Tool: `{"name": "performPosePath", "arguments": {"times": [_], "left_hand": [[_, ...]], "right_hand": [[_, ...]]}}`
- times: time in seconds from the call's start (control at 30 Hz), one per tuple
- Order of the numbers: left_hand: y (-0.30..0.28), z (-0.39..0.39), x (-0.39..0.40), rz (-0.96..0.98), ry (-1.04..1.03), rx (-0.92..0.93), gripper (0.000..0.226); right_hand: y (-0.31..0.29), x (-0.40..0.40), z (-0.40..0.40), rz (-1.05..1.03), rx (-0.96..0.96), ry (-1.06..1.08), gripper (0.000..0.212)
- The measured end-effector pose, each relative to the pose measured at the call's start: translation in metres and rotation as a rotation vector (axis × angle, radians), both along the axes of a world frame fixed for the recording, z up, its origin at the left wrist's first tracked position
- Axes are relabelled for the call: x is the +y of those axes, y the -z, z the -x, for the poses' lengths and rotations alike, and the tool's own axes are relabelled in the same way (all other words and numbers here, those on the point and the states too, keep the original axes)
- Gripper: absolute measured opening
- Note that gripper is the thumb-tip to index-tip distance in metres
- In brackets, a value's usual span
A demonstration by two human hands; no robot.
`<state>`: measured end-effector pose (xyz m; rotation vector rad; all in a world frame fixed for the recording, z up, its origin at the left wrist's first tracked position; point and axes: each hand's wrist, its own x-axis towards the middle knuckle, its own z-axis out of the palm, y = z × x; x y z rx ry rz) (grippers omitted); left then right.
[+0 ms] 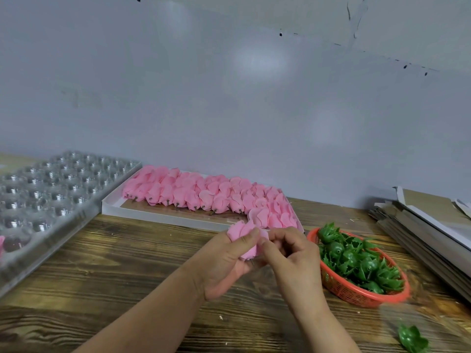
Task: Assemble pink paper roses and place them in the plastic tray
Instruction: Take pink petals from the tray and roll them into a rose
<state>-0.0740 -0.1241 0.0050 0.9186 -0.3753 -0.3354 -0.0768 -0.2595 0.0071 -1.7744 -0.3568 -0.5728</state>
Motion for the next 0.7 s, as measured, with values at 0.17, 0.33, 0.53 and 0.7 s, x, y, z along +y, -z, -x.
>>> {"name": "performPosePath", "arguments": {"times": [0.17,0.33,0.53,0.7], "left_hand": [[0.003,-0.002,0.000,-0.056,-0.008,-0.051,0.029],[0.006,-0.006,0.002,-0.147,-0.032,-0.093,0.034],[0.010,-0.009,0.005,-0.350,-0.067,-0.198,0.019],[0.011,-0.007,0.006,-0.429,-0.041,-0.289,0.017]], "right_hand": [[0.001,-0.002,-0.002,0.043,-0.033,0.052,0.017],[0.001,-0.002,-0.001,0.026,-0.045,0.038,0.026],[-0.002,0.001,0.002,-0.051,0.082,-0.080,0.018],[-0.002,0.001,0.000,-0.049,0.091,-0.052,0.022]]}}
